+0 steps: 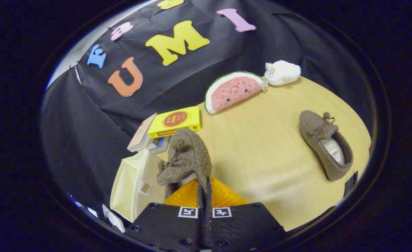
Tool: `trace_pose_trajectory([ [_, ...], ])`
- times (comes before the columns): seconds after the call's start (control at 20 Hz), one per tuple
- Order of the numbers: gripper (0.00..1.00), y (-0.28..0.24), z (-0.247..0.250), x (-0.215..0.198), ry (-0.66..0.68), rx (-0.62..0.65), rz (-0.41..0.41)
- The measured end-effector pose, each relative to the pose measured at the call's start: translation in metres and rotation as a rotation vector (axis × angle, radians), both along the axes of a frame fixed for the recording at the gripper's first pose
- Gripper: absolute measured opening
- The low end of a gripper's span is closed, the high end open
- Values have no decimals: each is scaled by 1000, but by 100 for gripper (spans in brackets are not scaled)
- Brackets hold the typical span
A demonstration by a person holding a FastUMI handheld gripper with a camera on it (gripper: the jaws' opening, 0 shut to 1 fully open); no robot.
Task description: Open the storage box then place both shoes into the box .Put the left shoe in first, then the right shoe, with the right side of both shoes facing outward in a uniform manner.
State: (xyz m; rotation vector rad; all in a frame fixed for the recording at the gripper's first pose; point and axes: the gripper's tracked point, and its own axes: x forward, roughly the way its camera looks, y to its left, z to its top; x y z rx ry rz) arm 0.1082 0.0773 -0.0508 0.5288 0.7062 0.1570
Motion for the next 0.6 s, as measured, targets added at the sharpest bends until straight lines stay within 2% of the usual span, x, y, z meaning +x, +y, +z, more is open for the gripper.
trace_pose_trajectory([
  [0.3, 0, 84, 75, -1, -95, 1, 49],
  [0.6, 0, 180, 93, 6, -113, 44, 99],
])
